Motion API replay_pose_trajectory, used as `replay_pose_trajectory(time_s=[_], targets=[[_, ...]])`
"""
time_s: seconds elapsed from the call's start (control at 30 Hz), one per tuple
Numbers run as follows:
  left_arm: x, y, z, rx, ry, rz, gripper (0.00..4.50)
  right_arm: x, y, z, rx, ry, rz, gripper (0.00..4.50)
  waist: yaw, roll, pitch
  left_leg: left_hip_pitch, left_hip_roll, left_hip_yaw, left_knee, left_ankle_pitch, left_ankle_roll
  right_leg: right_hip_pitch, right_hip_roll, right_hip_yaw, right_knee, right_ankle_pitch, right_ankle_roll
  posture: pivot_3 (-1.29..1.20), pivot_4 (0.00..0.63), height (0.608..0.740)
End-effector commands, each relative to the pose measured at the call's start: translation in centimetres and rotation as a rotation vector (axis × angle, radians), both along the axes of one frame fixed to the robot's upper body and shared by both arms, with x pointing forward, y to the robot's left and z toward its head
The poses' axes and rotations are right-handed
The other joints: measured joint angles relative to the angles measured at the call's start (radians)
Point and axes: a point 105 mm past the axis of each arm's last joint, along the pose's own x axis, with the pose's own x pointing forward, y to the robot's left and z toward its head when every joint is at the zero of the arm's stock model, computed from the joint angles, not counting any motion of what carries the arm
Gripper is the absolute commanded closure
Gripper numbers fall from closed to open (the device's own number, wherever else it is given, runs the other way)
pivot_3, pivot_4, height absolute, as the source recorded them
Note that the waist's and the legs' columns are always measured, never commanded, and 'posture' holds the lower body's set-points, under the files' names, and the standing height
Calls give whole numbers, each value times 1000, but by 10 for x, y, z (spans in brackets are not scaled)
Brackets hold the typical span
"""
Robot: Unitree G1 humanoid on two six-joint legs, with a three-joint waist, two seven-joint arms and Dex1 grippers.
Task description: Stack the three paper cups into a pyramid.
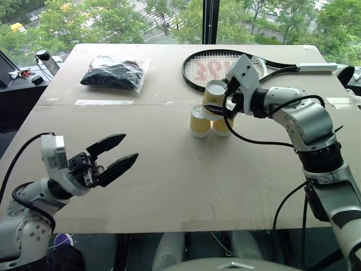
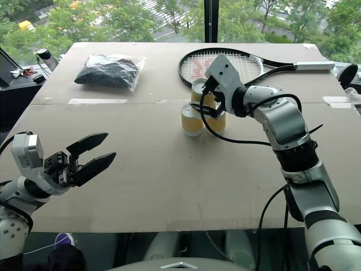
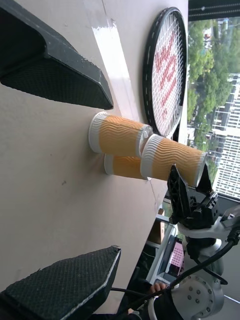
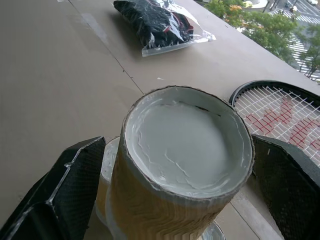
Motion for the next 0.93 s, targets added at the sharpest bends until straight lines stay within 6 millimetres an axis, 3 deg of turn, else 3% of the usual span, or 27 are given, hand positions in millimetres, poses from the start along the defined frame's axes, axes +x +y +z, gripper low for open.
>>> replay_pose_trajectory(time_s=[0.03, 0.2, 0.33, 0.5, 0.7, 0.8, 0.93], targets=[[0, -5, 18, -30, -83, -12, 0, -11, -9, 32, 45, -131, 17, 142, 0, 0, 0, 0, 0, 0, 0, 0, 0, 0, 0, 0, 0, 0, 0, 0, 150, 740], [3, -9, 25, -51, -108, -31, 0, -26, -31, 47, 113, -229, 22, 142, 1, 0, 0, 0, 0, -1, 0, 0, 0, 1, -1, 0, -1, 0, 0, 0, 150, 740], [8, -10, 20, -52, -101, -34, 0, -42, -49, 55, 276, -271, 34, 142, 1, 0, 0, 0, 0, -1, 0, 0, 0, 2, 0, 0, 0, 0, 0, 0, 150, 740], [16, -12, 4, -9, -51, 30, 0, -72, -75, 27, 326, -198, 82, 142, 5, 0, 0, 0, 0, -1, 0, -1, 2, 2, 0, 1, -1, 0, 0, 0, 150, 740], [14, -10, -22, 82, 63, 112, 0, -110, -131, -42, 239, -14, 20, 142, 9, -1, 0, 1, 0, -2, 1, -3, 5, 4, 0, 2, -1, 0, 0, 0, 150, 740], [9, 0, -42, 137, 153, 147, 0, -121, -163, -75, 179, 55, -78, 142, 3, -1, 0, 2, 0, -2, 0, -3, 5, 4, 0, 3, -1, 0, 0, 0, 150, 740], [2, 9, -56, 202, 215, 148, 0, -125, -181, -105, 122, 95, -137, 142, 1, 0, -1, 7, 0, 0, 0, -3, 5, 7, 1, 4, 1, 0, 0, 0, 150, 740]])
